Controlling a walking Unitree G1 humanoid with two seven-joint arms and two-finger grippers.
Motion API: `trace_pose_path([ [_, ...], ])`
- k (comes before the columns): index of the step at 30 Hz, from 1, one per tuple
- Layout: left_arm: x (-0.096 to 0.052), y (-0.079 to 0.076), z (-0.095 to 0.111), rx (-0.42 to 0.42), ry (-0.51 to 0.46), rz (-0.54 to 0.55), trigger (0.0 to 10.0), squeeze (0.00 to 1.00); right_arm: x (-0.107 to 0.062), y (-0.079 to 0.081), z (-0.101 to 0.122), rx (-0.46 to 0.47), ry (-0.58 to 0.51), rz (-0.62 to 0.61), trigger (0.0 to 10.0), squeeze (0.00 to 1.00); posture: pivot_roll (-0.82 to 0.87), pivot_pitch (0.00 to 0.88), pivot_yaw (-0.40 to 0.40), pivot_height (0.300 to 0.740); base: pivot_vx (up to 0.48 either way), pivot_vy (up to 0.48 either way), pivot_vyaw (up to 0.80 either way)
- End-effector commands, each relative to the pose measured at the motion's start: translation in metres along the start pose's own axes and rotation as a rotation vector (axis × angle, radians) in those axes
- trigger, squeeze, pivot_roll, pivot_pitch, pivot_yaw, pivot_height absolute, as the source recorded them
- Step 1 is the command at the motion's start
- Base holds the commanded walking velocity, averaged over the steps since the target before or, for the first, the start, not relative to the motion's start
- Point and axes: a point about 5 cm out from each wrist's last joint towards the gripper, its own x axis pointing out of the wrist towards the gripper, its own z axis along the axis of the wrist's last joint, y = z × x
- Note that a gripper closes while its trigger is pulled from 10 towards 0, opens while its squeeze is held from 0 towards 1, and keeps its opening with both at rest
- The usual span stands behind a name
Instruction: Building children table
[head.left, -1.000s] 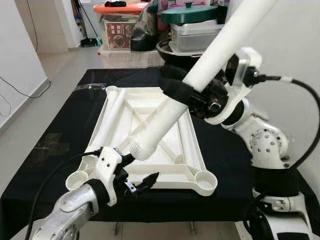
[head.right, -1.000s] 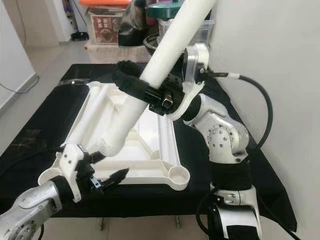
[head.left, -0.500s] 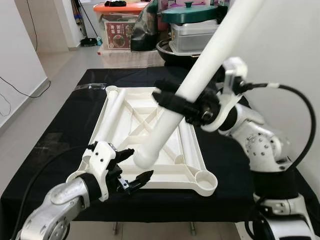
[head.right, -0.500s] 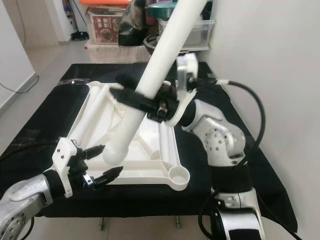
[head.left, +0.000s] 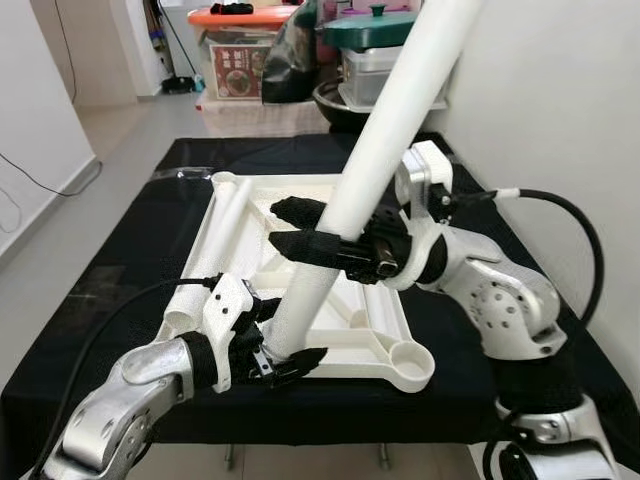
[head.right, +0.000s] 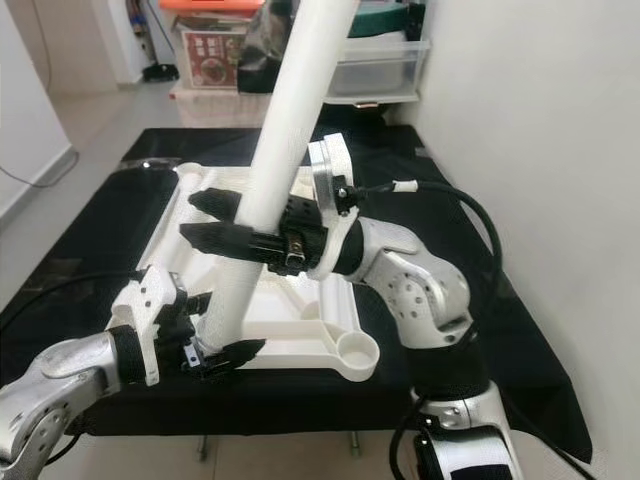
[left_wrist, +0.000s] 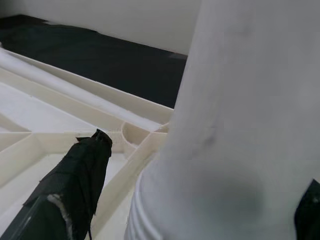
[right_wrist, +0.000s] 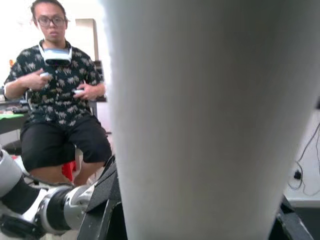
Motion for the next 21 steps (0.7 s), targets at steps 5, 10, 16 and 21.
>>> trace_pose_path([
  [5, 0.012, -0.011, -0.004, 0.024, 0.051, -0.142, 10.0, 0.0, 0.023, 0.012, -0.003, 0.023, -0.016, 0.13, 0.0, 0.0, 0.02, 0.0, 0.014, 0.74, 0.0, 0.0, 0.0],
  [10, 0.008, -0.018, -0.01, 0.031, 0.095, -0.212, 0.0, 0.0, 0.025, 0.012, -0.004, 0.021, -0.007, 0.135, 0.0, 0.0, 0.02, 0.0, 0.016, 0.74, 0.0, 0.0, 0.0],
  [16, 0.005, -0.016, -0.012, 0.054, 0.104, -0.194, 0.0, 0.0, 0.025, 0.01, -0.003, 0.019, -0.006, 0.122, 0.0, 0.0, 0.02, 0.0, 0.012, 0.74, 0.0, 0.0, 0.0],
  [21, 0.005, -0.01, -0.008, 0.059, 0.076, -0.14, 0.0, 0.0, 0.026, 0.007, 0.0, 0.009, -0.019, 0.098, 0.0, 0.0, 0.02, 0.0, 0.011, 0.74, 0.0, 0.0, 0.0],
])
